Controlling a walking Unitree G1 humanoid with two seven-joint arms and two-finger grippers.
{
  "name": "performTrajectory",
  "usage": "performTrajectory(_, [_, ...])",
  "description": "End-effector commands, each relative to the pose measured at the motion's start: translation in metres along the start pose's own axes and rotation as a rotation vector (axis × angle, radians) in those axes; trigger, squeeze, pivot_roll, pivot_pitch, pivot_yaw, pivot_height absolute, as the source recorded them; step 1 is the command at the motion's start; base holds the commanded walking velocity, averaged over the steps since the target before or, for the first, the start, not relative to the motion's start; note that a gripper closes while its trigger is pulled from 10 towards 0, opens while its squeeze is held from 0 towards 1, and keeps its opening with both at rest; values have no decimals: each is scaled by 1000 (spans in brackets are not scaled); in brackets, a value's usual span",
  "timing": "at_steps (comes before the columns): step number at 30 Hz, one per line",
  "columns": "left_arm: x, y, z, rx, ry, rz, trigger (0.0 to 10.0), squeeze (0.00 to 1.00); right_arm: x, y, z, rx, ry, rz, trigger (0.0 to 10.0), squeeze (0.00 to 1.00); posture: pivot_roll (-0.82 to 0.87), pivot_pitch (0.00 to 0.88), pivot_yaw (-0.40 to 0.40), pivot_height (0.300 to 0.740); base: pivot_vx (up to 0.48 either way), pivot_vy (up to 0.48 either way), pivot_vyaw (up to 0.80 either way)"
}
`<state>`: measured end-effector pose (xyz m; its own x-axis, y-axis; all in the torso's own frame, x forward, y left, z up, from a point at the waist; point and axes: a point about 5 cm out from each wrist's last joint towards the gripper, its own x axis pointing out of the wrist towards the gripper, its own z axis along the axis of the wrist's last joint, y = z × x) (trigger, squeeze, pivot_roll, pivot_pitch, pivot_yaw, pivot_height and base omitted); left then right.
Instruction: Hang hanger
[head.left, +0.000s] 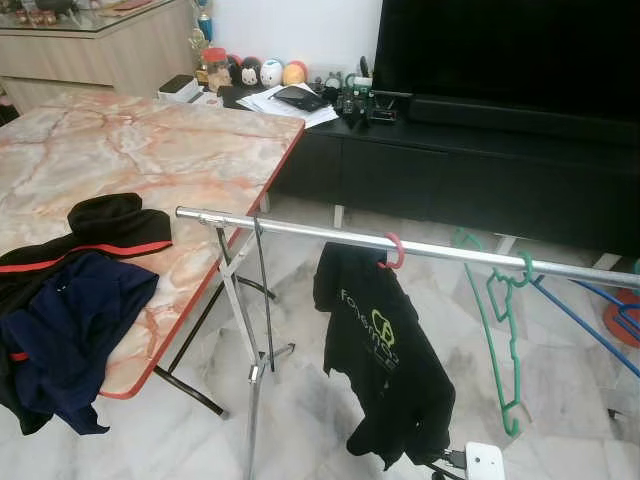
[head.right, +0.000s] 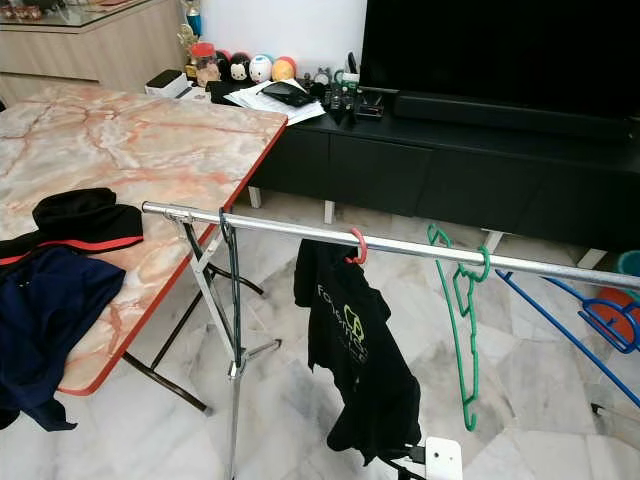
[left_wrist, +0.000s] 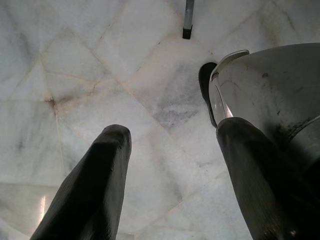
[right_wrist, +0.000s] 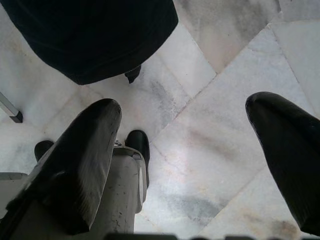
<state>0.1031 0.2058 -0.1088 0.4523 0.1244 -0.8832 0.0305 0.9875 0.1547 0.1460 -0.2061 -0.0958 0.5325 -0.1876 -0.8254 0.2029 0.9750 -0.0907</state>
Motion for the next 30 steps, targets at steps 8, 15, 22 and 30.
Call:
performTrajectory(8, [-2, -4, -10, 0, 37, -24, 10000, 0, 0, -1, -1, -3, 2, 2, 10000, 0, -63, 0, 12, 740, -247, 0, 0])
performTrajectory(15, [-2, -5, -10, -1, 37, -25, 10000, 0, 0, 0, -2, -5, 6, 5, 10000, 0, -56, 0, 8, 740, -273, 0, 0])
performTrajectory(22, [-2, -5, -10, 2, 38, -26, 10000, 0, -1, 1, -3, -9, 11, 8, 10000, 0, -52, 0, 5, 740, -279, 0, 0])
performTrajectory(30, [-2, -4, -9, 5, 36, -27, 10000, 0, -1, 2, -5, -5, 15, 8, 10000, 0, -50, 0, 9, 740, -278, 0, 0])
